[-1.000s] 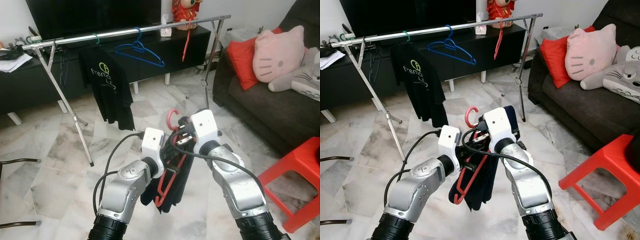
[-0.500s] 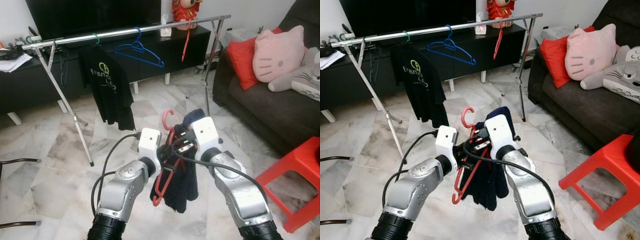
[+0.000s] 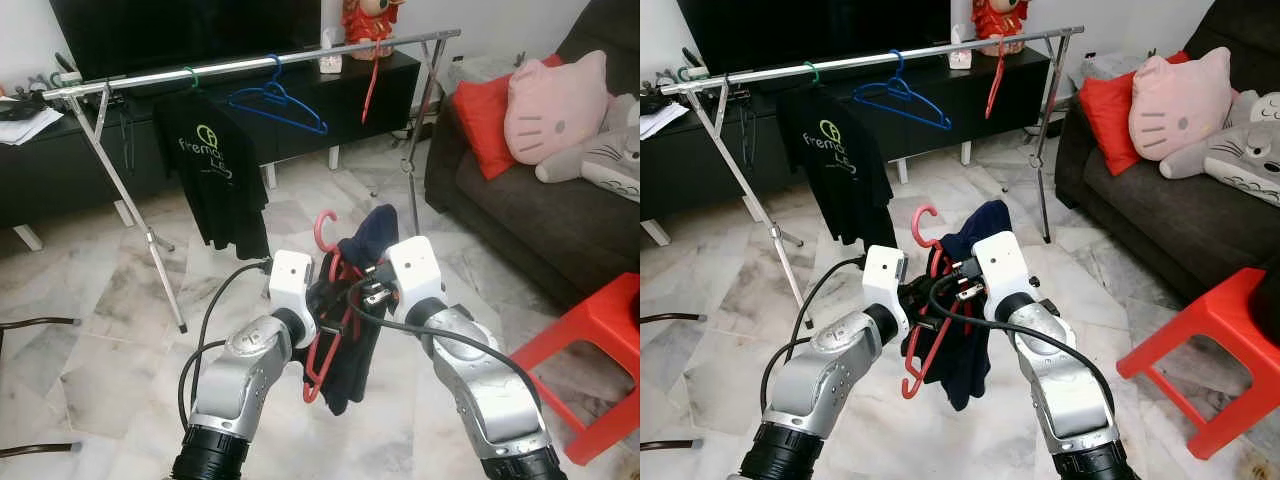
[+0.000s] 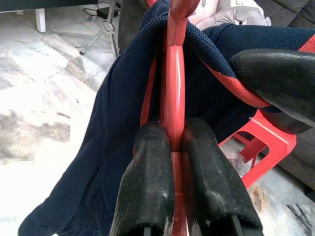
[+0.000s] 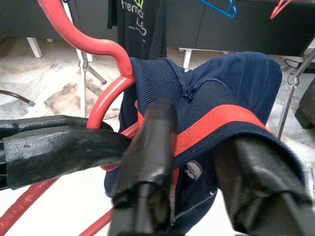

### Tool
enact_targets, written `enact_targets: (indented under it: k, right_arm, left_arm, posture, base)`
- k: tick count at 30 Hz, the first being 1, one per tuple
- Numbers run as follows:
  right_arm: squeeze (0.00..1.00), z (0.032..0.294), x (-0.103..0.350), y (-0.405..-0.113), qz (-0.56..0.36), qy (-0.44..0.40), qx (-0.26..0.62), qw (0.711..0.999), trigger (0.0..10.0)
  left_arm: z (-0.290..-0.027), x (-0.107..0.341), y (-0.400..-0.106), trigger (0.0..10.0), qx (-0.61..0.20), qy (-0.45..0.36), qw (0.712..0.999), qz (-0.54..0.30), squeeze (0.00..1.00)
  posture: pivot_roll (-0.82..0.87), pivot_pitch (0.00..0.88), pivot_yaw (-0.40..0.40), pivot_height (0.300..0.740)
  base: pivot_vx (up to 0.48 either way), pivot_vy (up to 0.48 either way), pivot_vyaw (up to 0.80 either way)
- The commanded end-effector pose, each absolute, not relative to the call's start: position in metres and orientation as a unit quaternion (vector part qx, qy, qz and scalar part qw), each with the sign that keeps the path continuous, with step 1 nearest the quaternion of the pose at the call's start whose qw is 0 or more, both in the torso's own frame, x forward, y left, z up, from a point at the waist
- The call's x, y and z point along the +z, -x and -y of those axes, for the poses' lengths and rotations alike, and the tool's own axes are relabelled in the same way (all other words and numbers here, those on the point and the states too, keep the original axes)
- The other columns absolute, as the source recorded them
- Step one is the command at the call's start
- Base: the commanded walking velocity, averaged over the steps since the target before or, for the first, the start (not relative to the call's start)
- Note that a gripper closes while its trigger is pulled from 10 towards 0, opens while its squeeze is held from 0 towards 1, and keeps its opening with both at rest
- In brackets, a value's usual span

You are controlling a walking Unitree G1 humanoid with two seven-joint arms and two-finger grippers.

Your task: Hang hanger

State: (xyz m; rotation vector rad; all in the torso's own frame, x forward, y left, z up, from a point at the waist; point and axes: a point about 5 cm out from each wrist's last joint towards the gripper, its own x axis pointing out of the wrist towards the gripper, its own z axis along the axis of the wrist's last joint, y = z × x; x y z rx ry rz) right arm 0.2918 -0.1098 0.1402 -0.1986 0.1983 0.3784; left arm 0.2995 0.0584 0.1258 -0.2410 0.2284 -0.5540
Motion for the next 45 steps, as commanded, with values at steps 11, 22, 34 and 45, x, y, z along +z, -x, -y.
enact_targets:
  k: [11,22,34,45]
  right_arm:
    - [1.00,0.097,0.140,-0.283,-0.103,0.098,0.234,0.962,10.0]
    - [1.00,0.095,0.137,-0.273,-0.116,0.104,0.258,0.954,10.0]
    - [1.00,0.131,0.169,-0.278,-0.048,0.094,0.238,0.966,10.0]
    - [0.87,0.166,0.174,-0.280,-0.037,0.128,0.280,0.951,10.0]
  left_arm:
    - [-0.056,0.137,-0.303,10.0,-0.282,0.129,0.947,-0.080,0.00]
    - [-0.057,0.136,-0.303,10.0,-0.280,0.127,0.948,-0.081,0.00]
    - [-0.066,0.131,-0.299,10.0,-0.336,0.073,0.935,-0.084,0.00]
    - [-0.086,0.125,-0.282,10.0,-0.473,-0.007,0.876,-0.096,0.00]
  posture:
    - [-0.16,0.008,0.006,0.740]
    - [-0.17,0.009,0.006,0.740]
    - [-0.17,0.013,0.006,0.740]
    - [-0.18,0.015,0.008,0.740]
  base:
    - [0.000,0.000,0.00]
    - [0.000,0.000,0.00]
    - [0.000,0.000,0.00]
    - [0.000,0.000,0.00]
